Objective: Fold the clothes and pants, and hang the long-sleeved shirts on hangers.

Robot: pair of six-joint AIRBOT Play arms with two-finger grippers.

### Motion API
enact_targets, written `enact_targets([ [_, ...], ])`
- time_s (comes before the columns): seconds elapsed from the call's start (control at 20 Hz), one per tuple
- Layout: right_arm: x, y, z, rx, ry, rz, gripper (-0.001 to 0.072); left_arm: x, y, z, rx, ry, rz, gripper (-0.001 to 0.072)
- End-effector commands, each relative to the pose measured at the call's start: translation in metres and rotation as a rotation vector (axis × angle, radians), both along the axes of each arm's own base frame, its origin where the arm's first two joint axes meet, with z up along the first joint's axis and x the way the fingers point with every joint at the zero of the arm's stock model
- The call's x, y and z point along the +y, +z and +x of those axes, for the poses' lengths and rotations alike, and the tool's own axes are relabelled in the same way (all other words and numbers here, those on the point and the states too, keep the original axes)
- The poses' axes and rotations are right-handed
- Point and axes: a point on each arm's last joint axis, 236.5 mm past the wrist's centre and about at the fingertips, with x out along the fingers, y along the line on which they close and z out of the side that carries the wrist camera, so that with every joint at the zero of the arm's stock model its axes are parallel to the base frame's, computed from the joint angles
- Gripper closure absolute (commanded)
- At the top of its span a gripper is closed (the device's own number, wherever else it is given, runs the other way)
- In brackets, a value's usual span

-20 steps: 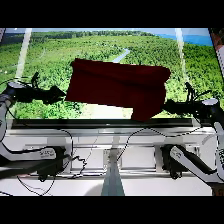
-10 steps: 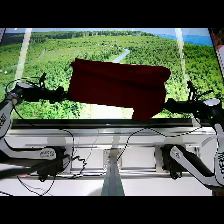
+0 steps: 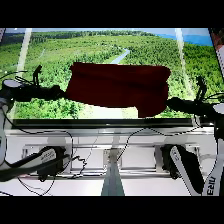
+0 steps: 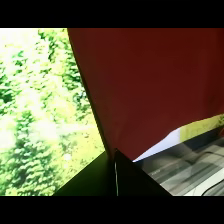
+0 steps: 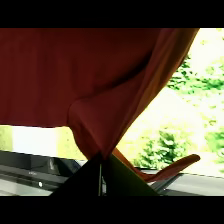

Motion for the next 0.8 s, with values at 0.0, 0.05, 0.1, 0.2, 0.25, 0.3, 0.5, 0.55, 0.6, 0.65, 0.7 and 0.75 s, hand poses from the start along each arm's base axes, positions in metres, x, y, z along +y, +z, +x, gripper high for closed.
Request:
enact_targets([
  [0.0, 0.013, 0.027, -0.005, -0.053, -0.018, 0.048, 0.0699, -0.004, 0.038, -0.011, -0.119, -0.005, 0.030, 0.0687],
  [0.05, 0.021, 0.035, -0.004, -0.071, -0.014, 0.086, 0.0699, -0.005, 0.047, -0.013, -0.148, -0.002, 0.037, 0.0687],
  [0.1, 0.025, 0.043, 0.000, -0.093, -0.021, 0.121, 0.0699, -0.004, 0.057, -0.010, -0.180, 0.018, 0.044, 0.0687],
  [0.2, 0.024, 0.056, 0.021, -0.174, -0.078, 0.139, 0.0700, -0.004, 0.073, 0.005, -0.250, 0.077, 0.024, 0.0687],
  [0.25, 0.019, 0.062, 0.036, -0.228, -0.121, 0.122, 0.0699, -0.005, 0.080, 0.015, -0.279, 0.117, -0.005, 0.0687],
  [0.3, 0.017, 0.067, 0.048, -0.270, -0.154, 0.110, 0.0700, -0.006, 0.086, 0.028, -0.308, 0.164, -0.033, 0.0687],
  [0.5, 0.020, 0.065, 0.091, -0.341, -0.272, 0.111, 0.0700, -0.009, 0.079, 0.065, -0.342, 0.274, -0.053, 0.0687],
  [0.55, 0.018, 0.060, 0.103, -0.339, -0.321, 0.117, 0.0700, -0.011, 0.069, 0.073, -0.339, 0.289, -0.036, 0.0687],
  [0.6, 0.015, 0.053, 0.113, -0.331, -0.364, 0.120, 0.0700, -0.011, 0.060, 0.081, -0.338, 0.310, -0.022, 0.0687],
  [0.65, 0.013, 0.047, 0.121, -0.317, -0.384, 0.121, 0.0700, -0.009, 0.052, 0.091, -0.339, 0.344, -0.009, 0.0687],
  [0.7, 0.011, 0.043, 0.131, -0.304, -0.392, 0.118, 0.0700, -0.003, 0.046, 0.101, -0.342, 0.397, -0.003, 0.0687],
  [0.75, 0.010, 0.041, 0.140, -0.292, -0.392, 0.116, 0.0700, 0.006, 0.041, 0.112, -0.340, 0.461, -0.007, 0.0687],
])
